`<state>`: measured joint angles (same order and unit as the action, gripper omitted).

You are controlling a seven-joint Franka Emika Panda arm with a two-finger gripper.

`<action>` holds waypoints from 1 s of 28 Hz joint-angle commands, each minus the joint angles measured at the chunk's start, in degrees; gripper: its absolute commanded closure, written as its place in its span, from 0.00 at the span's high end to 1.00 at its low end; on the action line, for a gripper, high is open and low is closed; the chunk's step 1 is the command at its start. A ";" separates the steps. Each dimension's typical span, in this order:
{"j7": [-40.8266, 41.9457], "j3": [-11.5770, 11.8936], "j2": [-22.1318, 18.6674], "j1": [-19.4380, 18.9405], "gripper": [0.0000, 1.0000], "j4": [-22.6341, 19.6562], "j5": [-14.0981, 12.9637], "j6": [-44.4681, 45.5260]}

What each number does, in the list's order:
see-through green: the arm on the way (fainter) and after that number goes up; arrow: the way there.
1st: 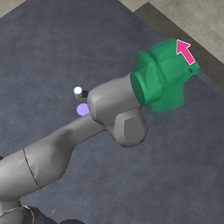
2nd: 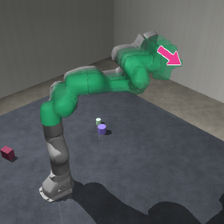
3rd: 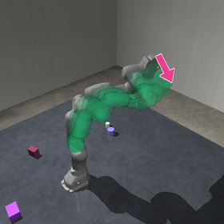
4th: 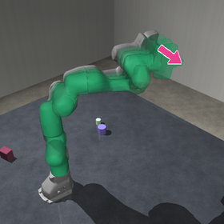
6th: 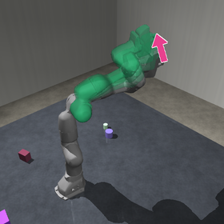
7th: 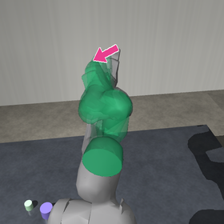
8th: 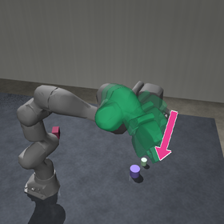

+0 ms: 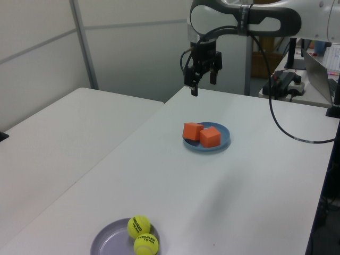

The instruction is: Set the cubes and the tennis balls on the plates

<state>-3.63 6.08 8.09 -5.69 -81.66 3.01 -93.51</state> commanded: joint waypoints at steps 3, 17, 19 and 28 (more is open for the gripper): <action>-0.67 -0.01 -1.23 -0.11 1.00 -0.43 -1.34 1.40; -0.67 -0.19 -1.32 -0.11 1.00 -0.43 -1.43 1.48; -0.67 -0.19 -1.32 -0.11 1.00 -0.43 -1.43 1.40; -0.59 -0.28 -1.76 -0.11 1.00 -0.34 -1.43 1.40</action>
<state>-3.63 5.90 7.85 -5.70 -81.63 2.94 -93.51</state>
